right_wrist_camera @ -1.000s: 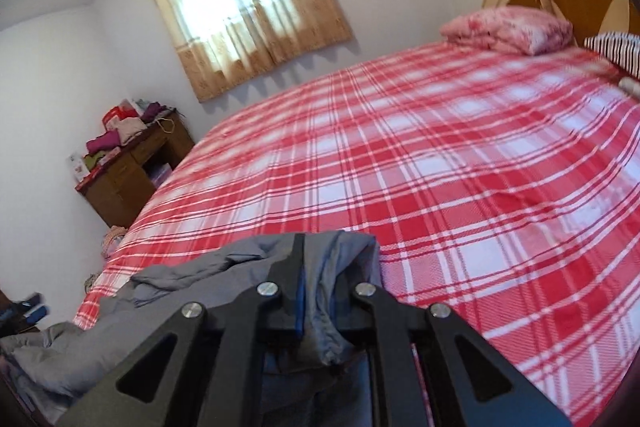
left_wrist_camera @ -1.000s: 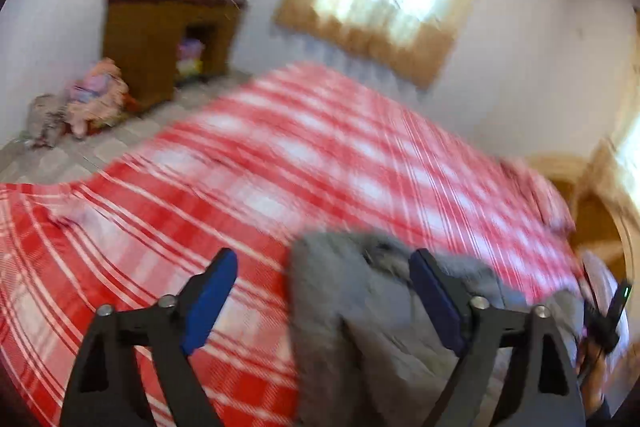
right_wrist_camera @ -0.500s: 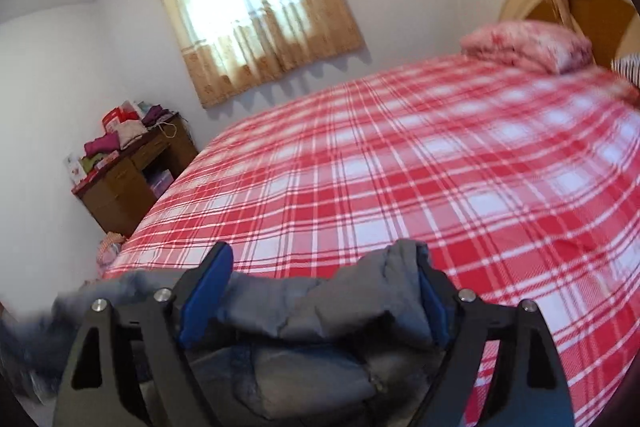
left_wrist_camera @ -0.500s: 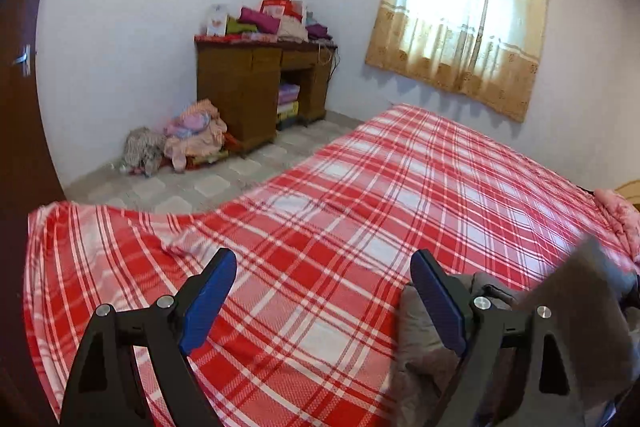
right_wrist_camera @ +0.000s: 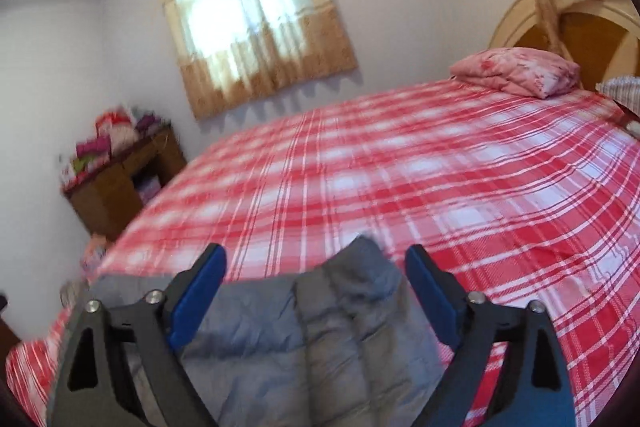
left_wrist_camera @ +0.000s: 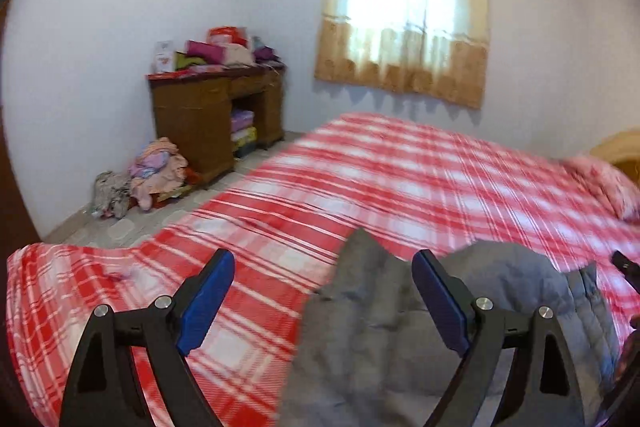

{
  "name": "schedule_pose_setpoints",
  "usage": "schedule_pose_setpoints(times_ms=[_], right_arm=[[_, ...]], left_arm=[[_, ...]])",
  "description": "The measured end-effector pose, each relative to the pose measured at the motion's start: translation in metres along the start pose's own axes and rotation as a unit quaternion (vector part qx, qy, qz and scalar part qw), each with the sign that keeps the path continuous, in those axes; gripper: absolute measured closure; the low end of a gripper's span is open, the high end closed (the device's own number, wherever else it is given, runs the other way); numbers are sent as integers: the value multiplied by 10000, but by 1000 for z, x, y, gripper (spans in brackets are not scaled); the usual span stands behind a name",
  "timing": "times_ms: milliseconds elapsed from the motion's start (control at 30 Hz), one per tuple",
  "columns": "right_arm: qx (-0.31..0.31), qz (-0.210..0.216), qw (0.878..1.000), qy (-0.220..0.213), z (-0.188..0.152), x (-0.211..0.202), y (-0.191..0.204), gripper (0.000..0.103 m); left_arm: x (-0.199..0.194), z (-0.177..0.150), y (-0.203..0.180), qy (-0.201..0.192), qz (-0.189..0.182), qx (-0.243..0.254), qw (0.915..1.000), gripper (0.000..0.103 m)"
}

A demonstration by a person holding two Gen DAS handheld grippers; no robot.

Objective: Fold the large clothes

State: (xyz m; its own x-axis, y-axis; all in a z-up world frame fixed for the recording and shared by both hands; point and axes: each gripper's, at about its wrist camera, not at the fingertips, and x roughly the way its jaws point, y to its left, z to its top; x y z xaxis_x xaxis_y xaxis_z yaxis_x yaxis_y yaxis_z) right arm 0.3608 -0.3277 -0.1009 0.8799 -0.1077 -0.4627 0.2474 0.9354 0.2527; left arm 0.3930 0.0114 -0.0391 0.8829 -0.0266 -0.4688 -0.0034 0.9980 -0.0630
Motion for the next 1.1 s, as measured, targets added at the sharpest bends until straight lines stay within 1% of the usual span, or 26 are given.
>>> schedule_pose_setpoints(times_ms=[67,100,133,167,200,233,267,300,333,367,400,433,500,533,600,667,733,833,900,1000,1100], right_arm=[[-309,80,9990,301,-9,9,22,17],[-413,130,9984,372,-14,10,26,19],[-601,173,9968,490,-19,13,36,20],[-883,194,9934,709,-24,21,49,20],[-993,227,9915,811,-29,24,54,23],[-1140,281,9886,942,-34,31,60,29],[-1211,252,9873,995,-39,37,61,30],[-1226,207,9871,1009,-43,39,60,30],[-1172,202,9873,1053,-49,44,56,30],[-1084,253,9875,1115,-54,48,53,30],[-1020,277,9873,1186,-60,52,49,30],[-1006,267,9870,1224,-64,55,47,30],[-1060,286,9864,1223,-76,61,46,30],[-1127,232,9863,1184,-79,61,47,30],[-1217,102,9857,1165,-83,60,51,30],[-1178,6,9863,1154,-88,59,47,30],[-1001,-83,9884,1141,-92,58,37,31],[-770,-83,9899,1190,-90,58,28,32],[-680,-105,9890,1308,-89,62,25,32],[-741,-193,9867,1432,-90,66,28,32],[-761,-244,9852,1518,-92,68,28,32]], left_arm=[[15,-1,-27,189,-190,208,9994,12],[22,-3,-43,217,-295,370,9986,12],[25,-4,-55,177,-311,534,9979,12],[36,-9,-72,103,-235,911,9955,11],[44,-14,-80,106,-103,1142,9933,11],[55,-20,-84,146,97,1320,9911,10],[71,-28,-85,244,407,1507,9874,10],[90,-39,-78,487,779,1562,9834,10],[103,-48,-68,718,969,1491,9814,10],[118,-59,-54,1056,1037,1323,9801,9],[127,-68,-40,1295,1014,1112,9801,6],[129,-75,-24,1361,952,827,9826,2],[125,-81,-6,1336,890,413,9862,1],[124,-82,-2,1343,796,306,9873,1],[128,-82,-2,1412,713,325,9869,1],[131,-81,-9,1418,656,420,9868,1],[128,-80,-19,1324,613,555,9877,1],[127,-81,-31,1267,665,849,9861,1],[132,-82,-31,1389,617,821,9850,1],[139,-82,-24,1633,381,595,9840,1],[141,-82,-20,1719,291,492,9835,1]])
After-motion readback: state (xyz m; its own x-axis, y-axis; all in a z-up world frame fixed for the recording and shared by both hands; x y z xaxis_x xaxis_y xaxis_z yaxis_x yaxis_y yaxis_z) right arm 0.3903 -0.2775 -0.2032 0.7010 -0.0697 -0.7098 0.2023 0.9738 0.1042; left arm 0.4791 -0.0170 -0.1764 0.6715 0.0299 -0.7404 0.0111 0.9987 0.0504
